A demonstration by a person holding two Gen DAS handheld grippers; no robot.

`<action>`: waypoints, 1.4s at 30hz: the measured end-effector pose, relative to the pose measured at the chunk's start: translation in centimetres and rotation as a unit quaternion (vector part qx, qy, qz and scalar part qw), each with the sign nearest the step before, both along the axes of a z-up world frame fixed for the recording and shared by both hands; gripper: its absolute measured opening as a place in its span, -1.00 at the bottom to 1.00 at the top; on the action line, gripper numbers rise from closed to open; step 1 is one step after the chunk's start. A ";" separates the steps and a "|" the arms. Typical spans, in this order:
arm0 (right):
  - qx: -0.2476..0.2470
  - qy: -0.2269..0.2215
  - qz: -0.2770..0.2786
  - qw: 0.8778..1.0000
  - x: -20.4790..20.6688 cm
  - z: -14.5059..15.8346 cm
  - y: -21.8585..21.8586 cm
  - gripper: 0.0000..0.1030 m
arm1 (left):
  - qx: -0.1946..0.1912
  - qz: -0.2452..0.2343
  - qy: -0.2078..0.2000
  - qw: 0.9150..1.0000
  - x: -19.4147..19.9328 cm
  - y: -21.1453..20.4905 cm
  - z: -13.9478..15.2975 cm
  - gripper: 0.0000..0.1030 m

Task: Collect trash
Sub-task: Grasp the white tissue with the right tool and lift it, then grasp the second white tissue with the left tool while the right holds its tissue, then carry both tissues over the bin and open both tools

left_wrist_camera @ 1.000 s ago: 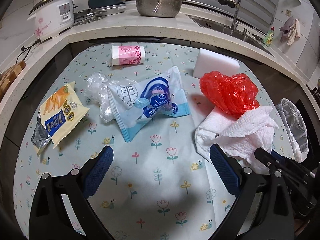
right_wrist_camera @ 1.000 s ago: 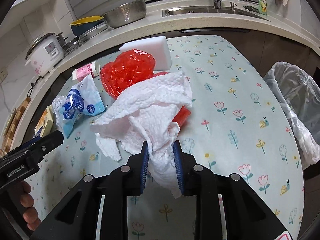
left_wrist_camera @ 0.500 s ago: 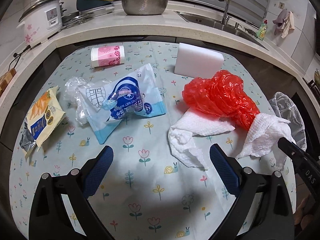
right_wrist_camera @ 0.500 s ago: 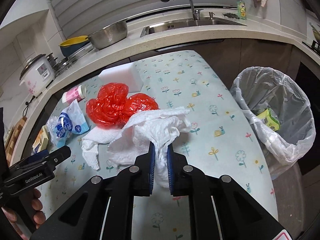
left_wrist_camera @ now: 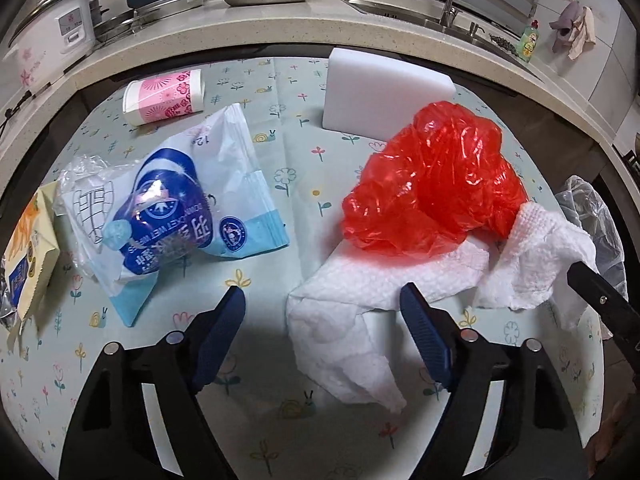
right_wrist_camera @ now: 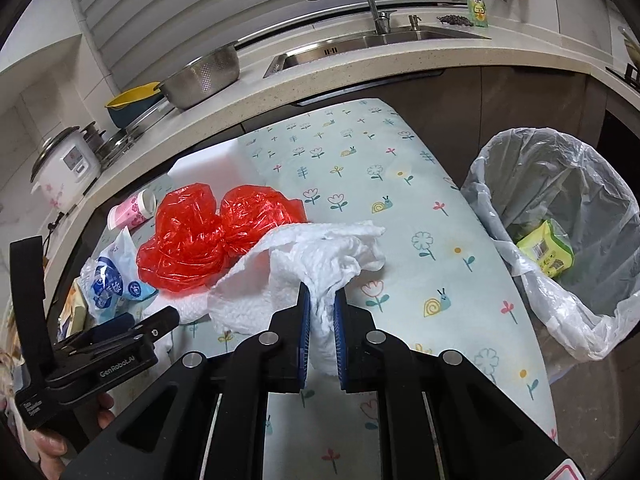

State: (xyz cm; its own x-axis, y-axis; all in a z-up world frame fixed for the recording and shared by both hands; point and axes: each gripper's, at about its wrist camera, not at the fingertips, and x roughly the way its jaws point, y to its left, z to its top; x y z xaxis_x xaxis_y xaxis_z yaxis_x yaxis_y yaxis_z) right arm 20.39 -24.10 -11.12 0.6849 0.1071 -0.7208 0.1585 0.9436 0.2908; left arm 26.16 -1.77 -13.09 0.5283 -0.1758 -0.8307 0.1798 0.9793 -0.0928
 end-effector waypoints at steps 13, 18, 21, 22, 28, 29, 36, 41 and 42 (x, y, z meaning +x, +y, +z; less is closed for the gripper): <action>0.010 -0.023 0.016 1.000 0.1 1.7 0.5 -0.79 | -0.003 -0.037 -0.010 0.999 -1.6 -2.2 1.3 -0.76; 0.009 -0.047 0.009 0.999 -1.8 4.0 -0.4 -0.79 | -0.012 -0.048 -0.021 0.999 -3.6 -2.9 3.3 -0.77; 0.006 -0.059 0.003 0.998 -3.1 5.2 -0.8 -0.79 | -0.015 -0.055 -0.030 0.998 -4.9 -3.4 4.6 -0.77; 0.005 -0.062 0.002 0.998 -3.5 5.6 -0.9 -0.79 | -0.016 -0.058 -0.033 0.998 -5.4 -3.6 5.1 -0.77; 0.001 -0.078 -0.012 0.997 -6.0 7.4 -2.3 -0.79 | -0.024 -0.075 -0.053 0.995 -7.7 -5.0 7.6 -0.77; 0.000 -0.080 -0.014 0.997 -6.5 7.6 -2.6 -0.79 | -0.025 -0.078 -0.055 0.995 -8.1 -5.3 7.9 -0.77; -0.008 -0.095 -0.035 0.995 -8.8 9.0 -4.9 -0.79 | -0.029 -0.096 -0.071 0.992 -9.9 -7.5 9.5 -0.77; -0.013 -0.103 -0.055 0.993 -10.0 9.7 -7.3 -0.79 | -0.027 -0.108 -0.077 0.991 -10.6 -9.2 10.0 -0.77; -0.013 -0.104 -0.059 0.993 -10.2 9.9 -7.7 -0.79 | -0.027 -0.111 -0.078 0.990 -10.8 -9.7 10.1 -0.77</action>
State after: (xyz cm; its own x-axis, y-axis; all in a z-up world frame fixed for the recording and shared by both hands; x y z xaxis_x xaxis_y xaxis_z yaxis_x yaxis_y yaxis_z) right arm 10.23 -31.84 -1.26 0.8262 -0.0003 -0.5633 0.2077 0.9297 0.3042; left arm 15.34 -11.48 -2.99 0.5936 -0.3432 -0.7280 0.4059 0.9087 -0.0974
